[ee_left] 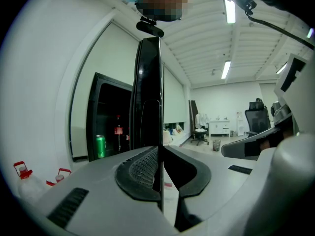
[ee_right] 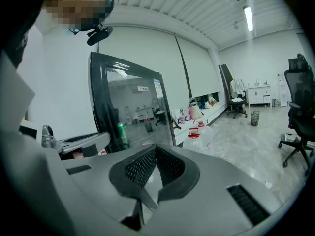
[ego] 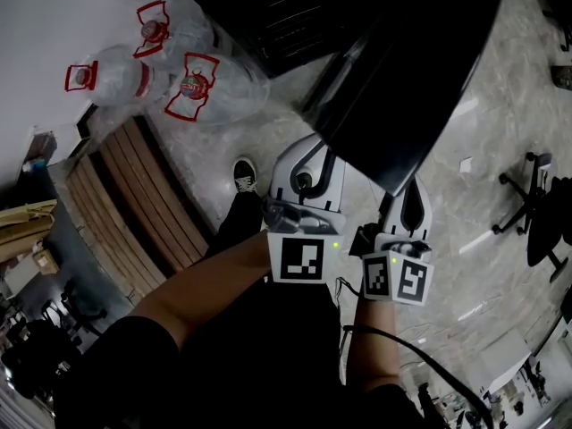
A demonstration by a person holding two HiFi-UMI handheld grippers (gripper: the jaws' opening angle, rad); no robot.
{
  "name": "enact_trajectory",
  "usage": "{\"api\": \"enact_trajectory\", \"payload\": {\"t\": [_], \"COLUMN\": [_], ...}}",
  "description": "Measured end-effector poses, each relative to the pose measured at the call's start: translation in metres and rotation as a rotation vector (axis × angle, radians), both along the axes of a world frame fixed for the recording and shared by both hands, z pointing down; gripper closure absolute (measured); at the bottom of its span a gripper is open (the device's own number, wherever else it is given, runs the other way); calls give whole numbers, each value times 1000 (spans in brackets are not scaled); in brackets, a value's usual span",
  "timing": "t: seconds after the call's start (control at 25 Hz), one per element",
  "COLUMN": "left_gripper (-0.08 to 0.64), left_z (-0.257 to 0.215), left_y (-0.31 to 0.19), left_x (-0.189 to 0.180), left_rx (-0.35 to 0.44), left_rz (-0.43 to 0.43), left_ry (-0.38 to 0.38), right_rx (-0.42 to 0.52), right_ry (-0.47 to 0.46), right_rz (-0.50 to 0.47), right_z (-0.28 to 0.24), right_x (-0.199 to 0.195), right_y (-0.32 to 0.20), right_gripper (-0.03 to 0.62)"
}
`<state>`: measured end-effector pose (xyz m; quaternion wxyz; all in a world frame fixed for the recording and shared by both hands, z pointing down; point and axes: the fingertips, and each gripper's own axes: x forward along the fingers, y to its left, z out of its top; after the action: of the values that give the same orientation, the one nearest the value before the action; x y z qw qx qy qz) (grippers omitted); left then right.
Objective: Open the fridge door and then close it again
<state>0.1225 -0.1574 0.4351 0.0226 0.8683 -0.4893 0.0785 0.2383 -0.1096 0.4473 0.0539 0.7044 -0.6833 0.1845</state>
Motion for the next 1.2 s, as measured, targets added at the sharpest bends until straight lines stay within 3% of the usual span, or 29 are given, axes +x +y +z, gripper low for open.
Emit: {"api": "enact_trajectory", "payload": {"t": [0.48,1.2], "left_gripper": [517,488], "left_z": [2,0], "left_y": [-27,-112], "left_x": [-36,-112], "left_rx": [4,1], "left_rz": [-16,-70], "left_ry": [-1,-8], "right_rx": [-1,1], "right_ry": [-12,-16], "right_rz": [-58,-151], "right_z": [0,-8], "right_x": [-31,-83], "right_y": [-27,-84], "right_gripper": [577,577]}}
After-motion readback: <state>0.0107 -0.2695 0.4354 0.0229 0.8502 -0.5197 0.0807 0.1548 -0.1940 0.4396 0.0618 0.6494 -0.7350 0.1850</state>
